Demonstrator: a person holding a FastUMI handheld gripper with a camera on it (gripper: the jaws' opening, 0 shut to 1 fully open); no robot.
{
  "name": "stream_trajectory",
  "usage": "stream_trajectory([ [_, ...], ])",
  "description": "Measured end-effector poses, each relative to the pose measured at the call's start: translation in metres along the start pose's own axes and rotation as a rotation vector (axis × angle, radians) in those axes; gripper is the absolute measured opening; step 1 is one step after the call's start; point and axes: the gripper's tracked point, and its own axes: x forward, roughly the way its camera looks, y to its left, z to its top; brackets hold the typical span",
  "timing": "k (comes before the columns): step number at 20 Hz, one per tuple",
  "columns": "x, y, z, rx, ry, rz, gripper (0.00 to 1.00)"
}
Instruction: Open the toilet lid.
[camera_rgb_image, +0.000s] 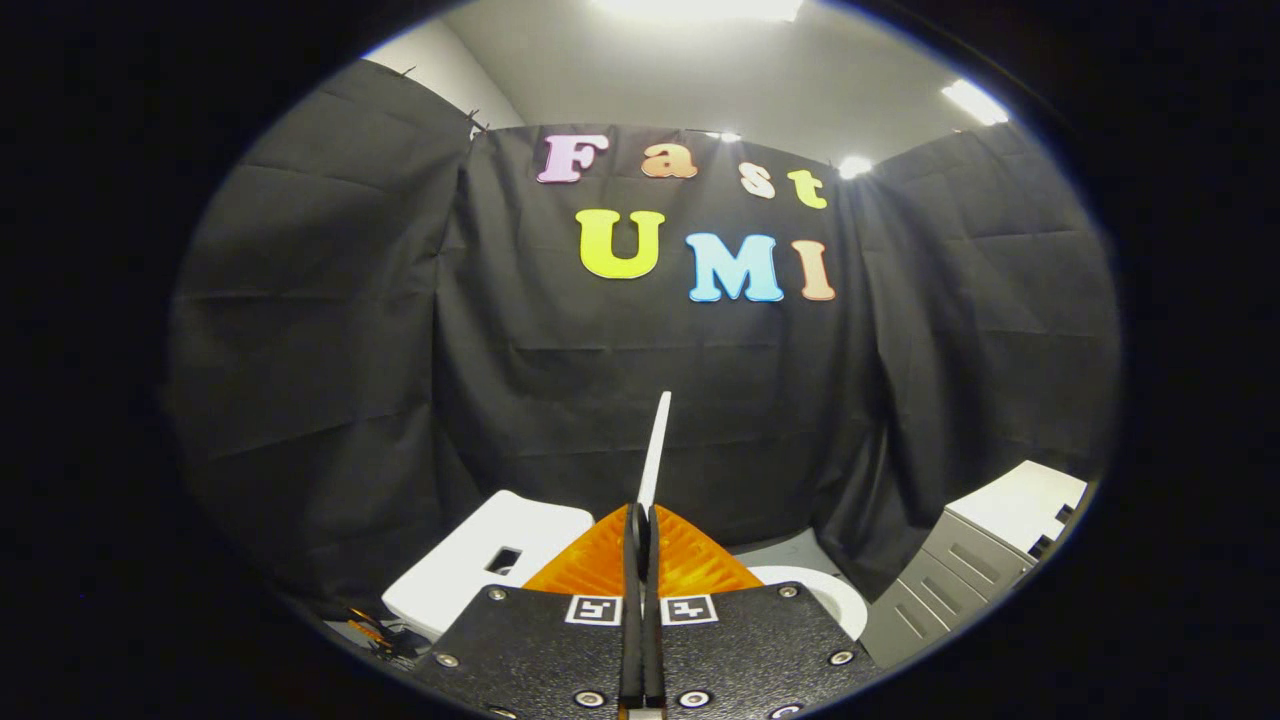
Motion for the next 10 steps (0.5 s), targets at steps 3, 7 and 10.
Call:
stream_trajectory([
  [3,0.002,0.022,0.003,-0.036,-0.013,0.029,0.00],
  [7,0.001,0.047,0.002,-0.090,-0.024,0.065,0.00],
  [10,0.001,0.066,0.000,-0.088,-0.015,0.097,0.00],
])
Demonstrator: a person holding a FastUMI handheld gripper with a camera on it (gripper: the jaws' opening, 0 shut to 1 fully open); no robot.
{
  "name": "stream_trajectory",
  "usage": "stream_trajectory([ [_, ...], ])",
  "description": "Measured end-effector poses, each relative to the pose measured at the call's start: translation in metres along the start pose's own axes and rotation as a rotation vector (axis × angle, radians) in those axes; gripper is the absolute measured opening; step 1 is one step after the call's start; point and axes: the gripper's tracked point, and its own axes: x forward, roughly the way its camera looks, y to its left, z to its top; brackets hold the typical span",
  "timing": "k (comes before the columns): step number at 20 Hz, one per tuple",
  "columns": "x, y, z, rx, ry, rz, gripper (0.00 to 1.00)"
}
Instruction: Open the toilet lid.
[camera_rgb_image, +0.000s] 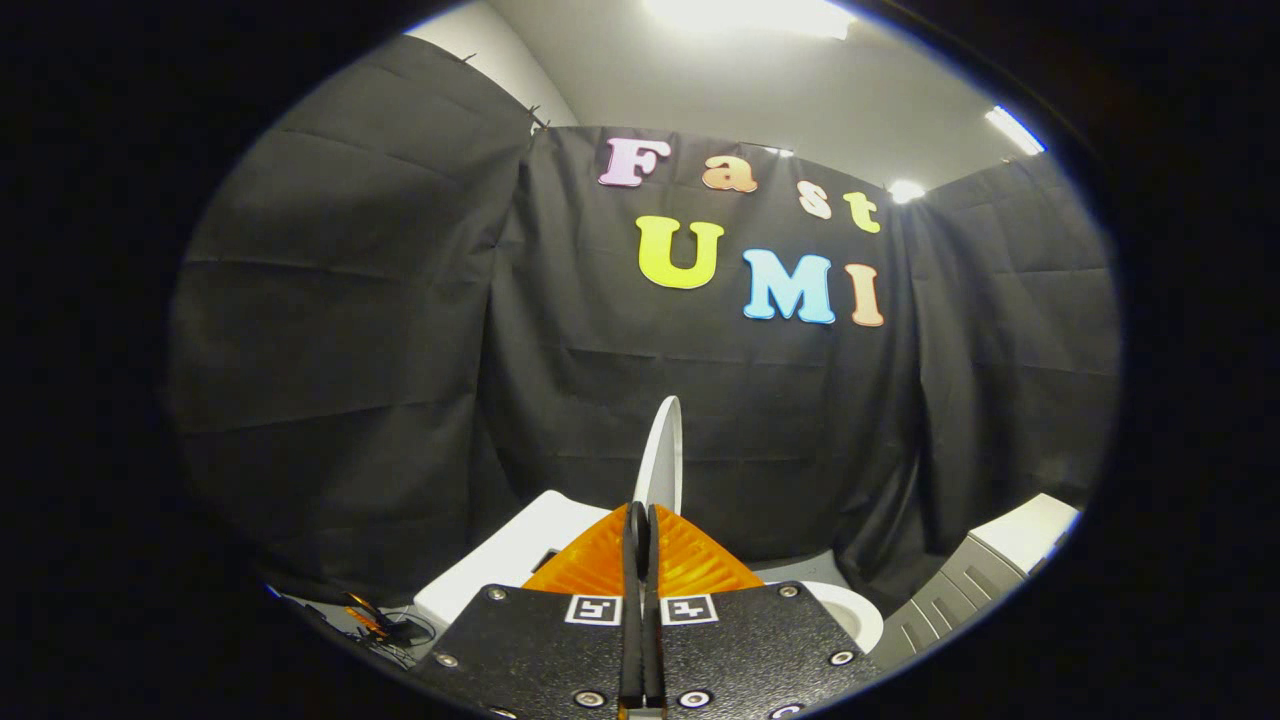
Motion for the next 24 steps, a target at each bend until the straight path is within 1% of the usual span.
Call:
stream_trajectory([
  [5,0.007,0.029,0.002,0.002,0.011,0.067,0.00],
  [9,0.007,0.046,0.003,-0.018,0.014,0.106,0.00],
  [13,0.015,0.070,0.004,0.016,0.004,0.204,0.00],
  [16,0.014,0.078,0.004,0.034,0.002,0.240,0.03],
  [18,0.014,0.085,0.004,0.030,-0.004,0.269,0.06],
  [21,0.006,0.092,0.005,0.063,-0.013,0.335,0.39],
  [24,-0.013,0.094,0.024,0.069,-0.053,0.392,0.73],
])
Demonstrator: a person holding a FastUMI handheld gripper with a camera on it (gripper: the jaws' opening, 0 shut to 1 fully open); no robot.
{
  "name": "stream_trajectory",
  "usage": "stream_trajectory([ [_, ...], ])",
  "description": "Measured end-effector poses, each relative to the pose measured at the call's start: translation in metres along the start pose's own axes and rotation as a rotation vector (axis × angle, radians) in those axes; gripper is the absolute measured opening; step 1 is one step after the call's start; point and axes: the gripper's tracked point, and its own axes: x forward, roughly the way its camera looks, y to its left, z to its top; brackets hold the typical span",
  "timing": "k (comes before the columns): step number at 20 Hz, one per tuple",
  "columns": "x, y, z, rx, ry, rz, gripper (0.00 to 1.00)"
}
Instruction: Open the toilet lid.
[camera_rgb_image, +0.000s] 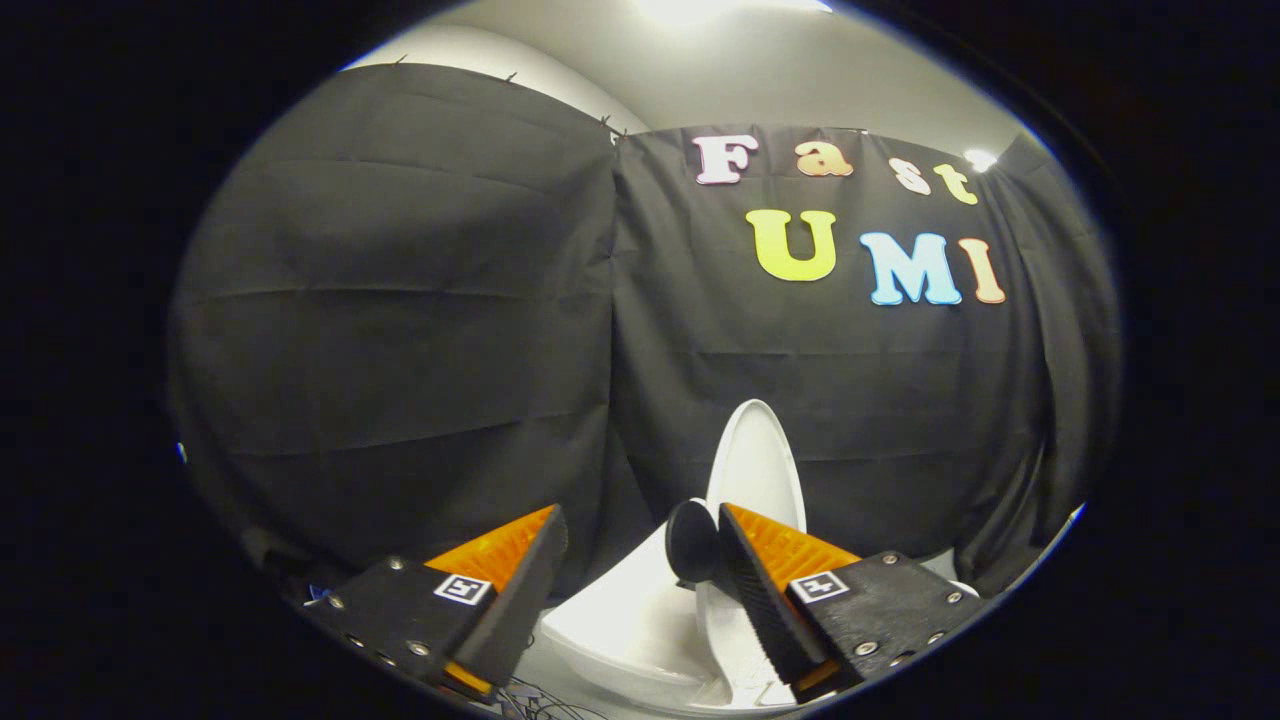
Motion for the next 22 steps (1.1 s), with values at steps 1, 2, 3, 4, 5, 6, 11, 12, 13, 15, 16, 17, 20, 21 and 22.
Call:
stream_trajectory([
  [1,-0.008,0.003,0.013,-0.012,-0.029,0.010,0.84],
  [2,-0.017,0.002,0.023,-0.021,-0.052,0.014,0.96],
  [3,-0.025,0.001,0.034,-0.026,-0.073,0.019,0.95],
  [4,-0.033,-0.002,0.040,-0.031,-0.085,0.021,0.95],
  [5,-0.042,-0.010,0.047,-0.037,-0.093,0.011,0.95],
  [6,-0.050,-0.018,0.051,-0.045,-0.097,-0.002,0.95],
  [11,-0.093,-0.066,0.069,-0.057,-0.117,-0.061,0.95],
  [12,-0.100,-0.078,0.070,-0.059,-0.121,-0.076,0.95],
  [13,-0.105,-0.090,0.070,-0.065,-0.121,-0.090,0.95],
  [15,-0.116,-0.118,0.067,-0.080,-0.111,-0.131,0.95],
  [16,-0.121,-0.132,0.065,-0.088,-0.103,-0.156,0.95],
  [17,-0.127,-0.146,0.062,-0.093,-0.098,-0.176,0.95],
  [20,-0.142,-0.178,0.057,-0.079,-0.104,-0.226,0.95],
  [21,-0.149,-0.189,0.054,-0.079,-0.104,-0.249,0.95],
  [22,-0.155,-0.200,0.052,-0.082,-0.101,-0.274,0.95],
])
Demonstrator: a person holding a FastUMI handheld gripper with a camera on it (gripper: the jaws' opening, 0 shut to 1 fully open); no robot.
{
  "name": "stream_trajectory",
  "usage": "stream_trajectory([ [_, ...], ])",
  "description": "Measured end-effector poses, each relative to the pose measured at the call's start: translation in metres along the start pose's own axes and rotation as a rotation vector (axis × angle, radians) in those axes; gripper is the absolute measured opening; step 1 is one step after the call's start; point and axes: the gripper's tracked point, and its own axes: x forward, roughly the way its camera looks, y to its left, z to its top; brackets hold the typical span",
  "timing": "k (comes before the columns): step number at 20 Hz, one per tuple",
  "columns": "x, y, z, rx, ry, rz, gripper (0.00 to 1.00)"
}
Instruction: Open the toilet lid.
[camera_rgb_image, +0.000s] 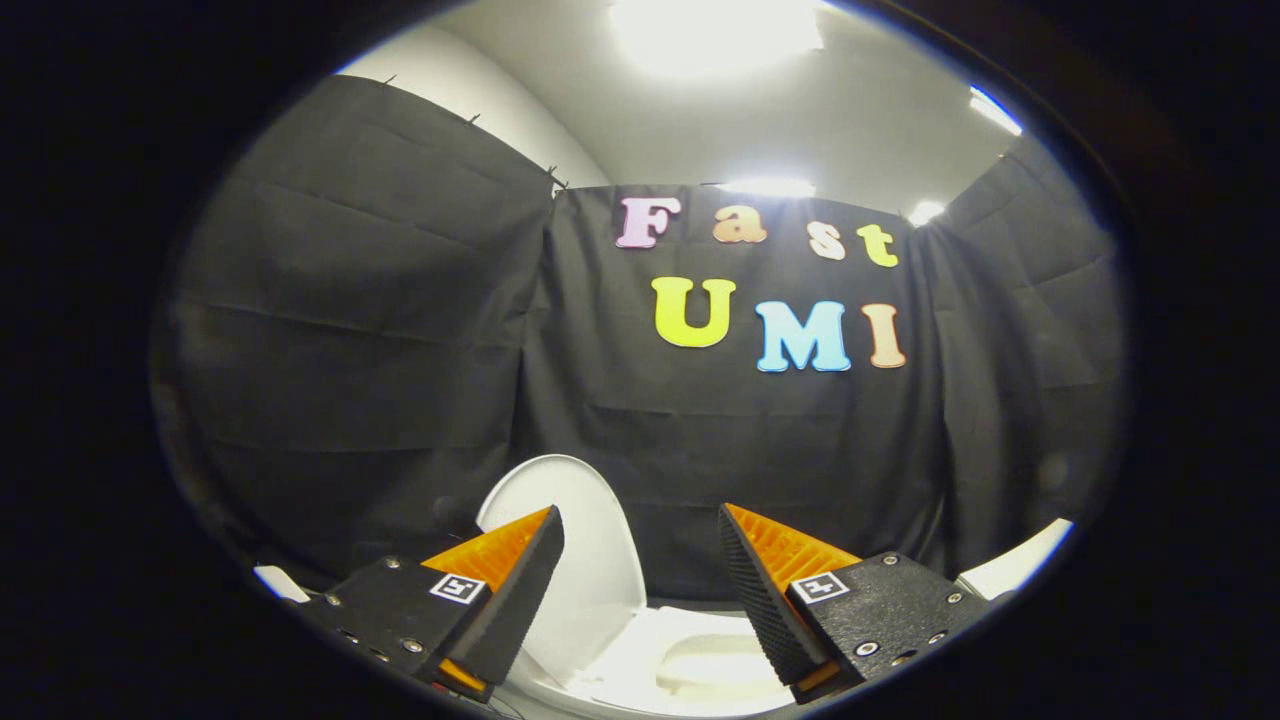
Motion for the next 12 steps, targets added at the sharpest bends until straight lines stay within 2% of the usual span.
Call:
stream_trajectory([
  [6,-0.028,-0.044,-0.021,0.001,0.005,-0.102,0.95],
  [12,-0.056,-0.061,-0.041,-0.005,-0.029,-0.145,0.95],
])
